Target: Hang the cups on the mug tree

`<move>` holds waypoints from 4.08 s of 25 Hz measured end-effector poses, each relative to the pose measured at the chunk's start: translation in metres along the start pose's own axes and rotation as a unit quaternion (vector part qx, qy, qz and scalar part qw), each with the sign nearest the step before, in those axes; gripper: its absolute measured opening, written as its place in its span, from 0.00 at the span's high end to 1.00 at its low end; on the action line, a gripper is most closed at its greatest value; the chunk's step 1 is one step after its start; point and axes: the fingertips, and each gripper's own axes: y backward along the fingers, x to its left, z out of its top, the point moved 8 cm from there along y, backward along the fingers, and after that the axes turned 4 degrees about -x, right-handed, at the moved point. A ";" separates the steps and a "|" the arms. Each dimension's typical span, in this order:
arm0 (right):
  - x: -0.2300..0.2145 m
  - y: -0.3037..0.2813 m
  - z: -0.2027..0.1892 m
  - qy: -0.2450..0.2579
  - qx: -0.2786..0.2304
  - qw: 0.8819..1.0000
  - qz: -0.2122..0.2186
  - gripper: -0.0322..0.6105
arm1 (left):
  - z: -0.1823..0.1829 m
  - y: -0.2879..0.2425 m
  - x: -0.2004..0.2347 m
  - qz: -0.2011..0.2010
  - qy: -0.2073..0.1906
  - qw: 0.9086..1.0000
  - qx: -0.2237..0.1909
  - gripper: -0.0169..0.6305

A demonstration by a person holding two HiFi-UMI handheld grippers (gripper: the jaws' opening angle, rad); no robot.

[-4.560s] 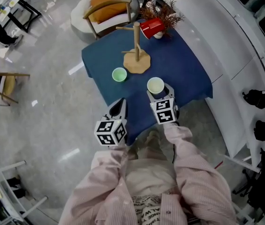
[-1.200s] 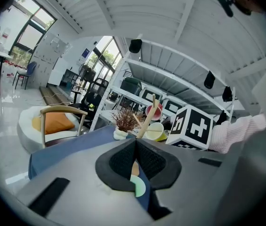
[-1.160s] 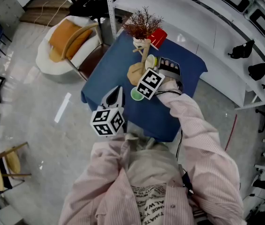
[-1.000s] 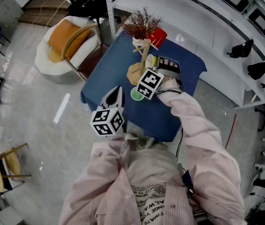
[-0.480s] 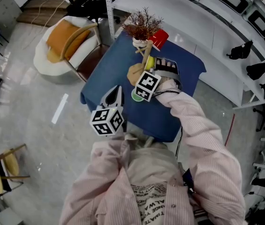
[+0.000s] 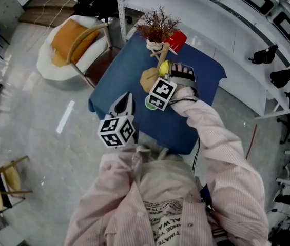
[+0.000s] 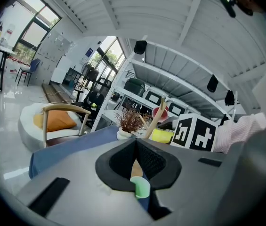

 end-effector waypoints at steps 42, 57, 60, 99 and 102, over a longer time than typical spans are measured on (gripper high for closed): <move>0.054 0.131 -0.044 -0.308 -0.224 0.925 -0.014 0.95 | -0.029 0.038 -0.045 -0.005 -0.044 0.999 0.012 0.98; 0.140 0.155 -0.102 -0.565 -0.299 0.759 0.126 0.56 | -0.070 0.097 -0.089 0.035 -0.039 0.998 0.018 0.98; 0.148 0.159 -0.107 -0.571 -0.305 0.752 0.124 0.55 | -0.077 0.108 -0.095 0.045 -0.038 0.998 0.015 0.98; 0.209 0.027 -0.029 -0.596 -0.213 0.771 0.071 0.51 | -0.114 0.054 0.010 -0.044 -0.008 0.987 0.152 0.98; 0.211 0.016 -0.025 -0.590 -0.205 0.778 0.060 0.50 | -0.114 0.045 0.019 -0.060 -0.014 0.984 0.165 0.98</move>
